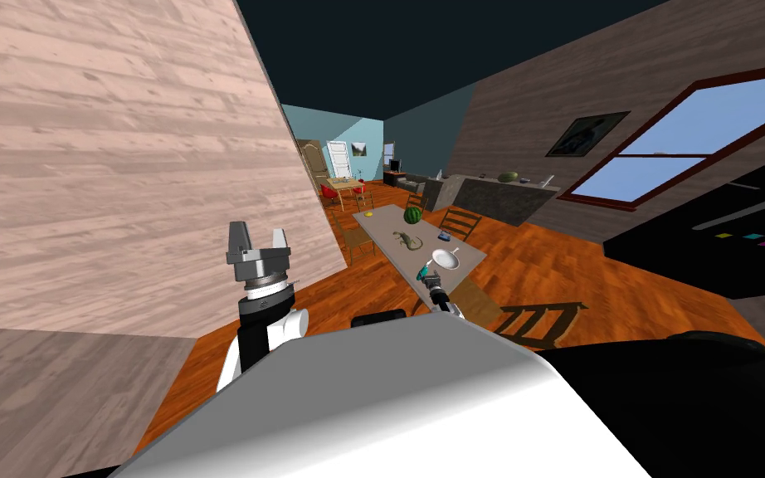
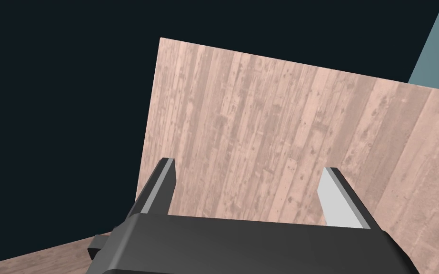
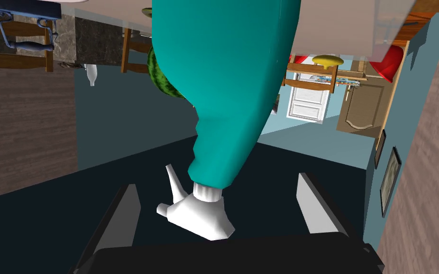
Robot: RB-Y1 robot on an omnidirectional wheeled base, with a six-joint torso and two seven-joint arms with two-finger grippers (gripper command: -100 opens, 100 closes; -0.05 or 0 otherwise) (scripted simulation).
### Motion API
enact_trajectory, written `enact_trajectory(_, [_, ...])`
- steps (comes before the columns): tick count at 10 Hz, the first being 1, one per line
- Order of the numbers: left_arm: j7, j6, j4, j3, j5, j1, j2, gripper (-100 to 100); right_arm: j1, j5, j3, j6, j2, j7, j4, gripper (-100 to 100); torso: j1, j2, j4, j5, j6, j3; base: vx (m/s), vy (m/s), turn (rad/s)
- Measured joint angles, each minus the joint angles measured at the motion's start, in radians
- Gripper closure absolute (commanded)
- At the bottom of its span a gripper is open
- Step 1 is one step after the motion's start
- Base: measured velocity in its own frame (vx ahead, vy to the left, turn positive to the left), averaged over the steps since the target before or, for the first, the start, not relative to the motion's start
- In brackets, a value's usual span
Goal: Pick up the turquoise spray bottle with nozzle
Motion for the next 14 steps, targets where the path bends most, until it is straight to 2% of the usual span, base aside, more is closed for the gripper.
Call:
enact_trajectory(1, [0.000,0.000,0.000,0.000,0.000,0.000,0.000,0,0.007,0.014,-0.002,0.014,0.020,0.010,-0.010,-100,0.001,-0.001,0.000,0.000,0.000,0.000,0.073,-0.019,-0.019])
enact_trajectory(3, [0.000,0.000,0.000,0.000,0.000,0.000,0.000,0,-0.019,0.018,-0.022,0.009,0.028,0.039,0.041,-100,0.001,0.002,0.000,0.000,0.000,0.001,0.027,-0.013,-0.005])
enact_trajectory(4, [0.000,0.000,0.000,0.000,0.000,0.000,0.000,0,-0.021,0.018,-0.023,0.008,0.028,0.043,0.044,0,0.001,0.004,0.001,0.000,0.000,0.002,0.000,0.000,0.000])
enact_trajectory(5, [0.000,0.000,0.000,0.000,0.000,0.000,0.000,0,-0.021,0.018,-0.023,0.008,0.028,0.043,0.043,-100,0.002,0.005,0.001,0.000,0.000,0.003,0.068,0.003,-0.054])
enact_trajectory(7, [0.000,0.000,0.000,0.000,0.000,0.000,0.000,0,0.024,0.013,-0.011,-0.024,0.020,0.034,0.034,-100,0.003,-0.001,0.000,0.001,0.000,-0.001,0.166,0.008,-0.092])
enact_trajectory(9, [0.000,0.000,0.000,0.000,0.000,0.000,0.000,0,0.078,0.011,0.013,-0.056,0.013,0.016,-0.002,-100,0.003,-0.007,-0.001,0.001,0.000,-0.004,0.172,0.030,-0.042])
enact_trajectory(14, [0.000,0.000,0.000,0.000,0.000,0.000,0.000,0,0.200,0.006,0.052,-0.123,0.003,-0.016,-0.061,-100,0.003,-0.001,0.000,0.001,0.000,-0.001,0.118,0.020,-0.059])
